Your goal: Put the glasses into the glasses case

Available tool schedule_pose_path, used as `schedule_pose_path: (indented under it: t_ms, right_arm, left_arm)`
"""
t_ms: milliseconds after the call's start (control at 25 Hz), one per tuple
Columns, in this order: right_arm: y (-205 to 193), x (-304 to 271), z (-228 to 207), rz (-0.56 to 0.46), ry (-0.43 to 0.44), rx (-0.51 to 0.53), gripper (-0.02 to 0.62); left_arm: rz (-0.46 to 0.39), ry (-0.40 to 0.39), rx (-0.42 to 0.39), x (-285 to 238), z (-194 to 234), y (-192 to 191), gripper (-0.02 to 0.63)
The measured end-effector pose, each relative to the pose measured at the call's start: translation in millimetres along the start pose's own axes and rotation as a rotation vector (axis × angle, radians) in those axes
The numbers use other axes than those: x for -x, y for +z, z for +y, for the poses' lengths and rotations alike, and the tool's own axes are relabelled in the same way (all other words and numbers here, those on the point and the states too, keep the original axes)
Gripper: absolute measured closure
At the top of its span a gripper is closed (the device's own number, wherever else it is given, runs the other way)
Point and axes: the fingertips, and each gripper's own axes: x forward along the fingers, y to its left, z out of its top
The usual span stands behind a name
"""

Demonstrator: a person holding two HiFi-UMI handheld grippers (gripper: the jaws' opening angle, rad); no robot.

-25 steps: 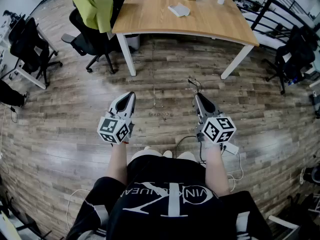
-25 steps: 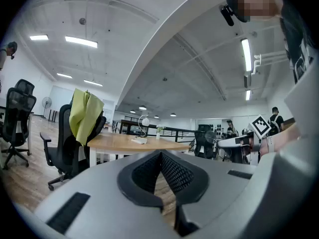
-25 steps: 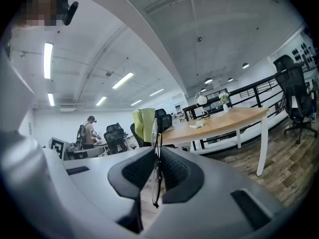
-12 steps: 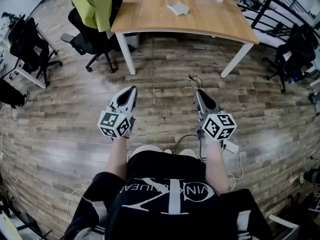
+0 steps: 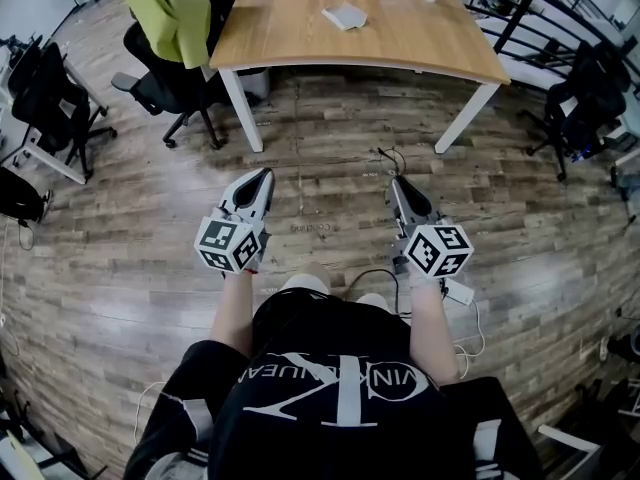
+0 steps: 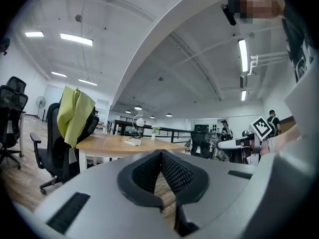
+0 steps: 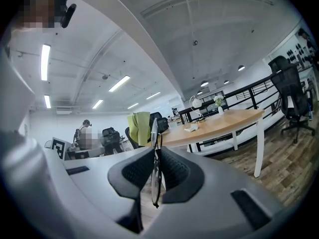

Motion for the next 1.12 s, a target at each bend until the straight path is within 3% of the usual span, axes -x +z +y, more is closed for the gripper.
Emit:
schedule_pose_path:
  t_ms: [280, 640, 1120]
  right_arm:
    - [-1, -11, -14, 0.01, -0.002, -0.025, 0.545]
    - [3, -51, -42, 0.028, -0.014, -0.02, 0.545]
    - [17, -136, -91, 0.052, -0.021, -0.058, 0.545]
  left_arm:
    - [0.033, 0.0, 0.023, -19, 7, -11, 0.589]
    - [0.038, -0.027, 0.061, -81, 28, -23, 0.589]
    - [0.066, -0.025, 0.074, -163, 78, -26, 0.589]
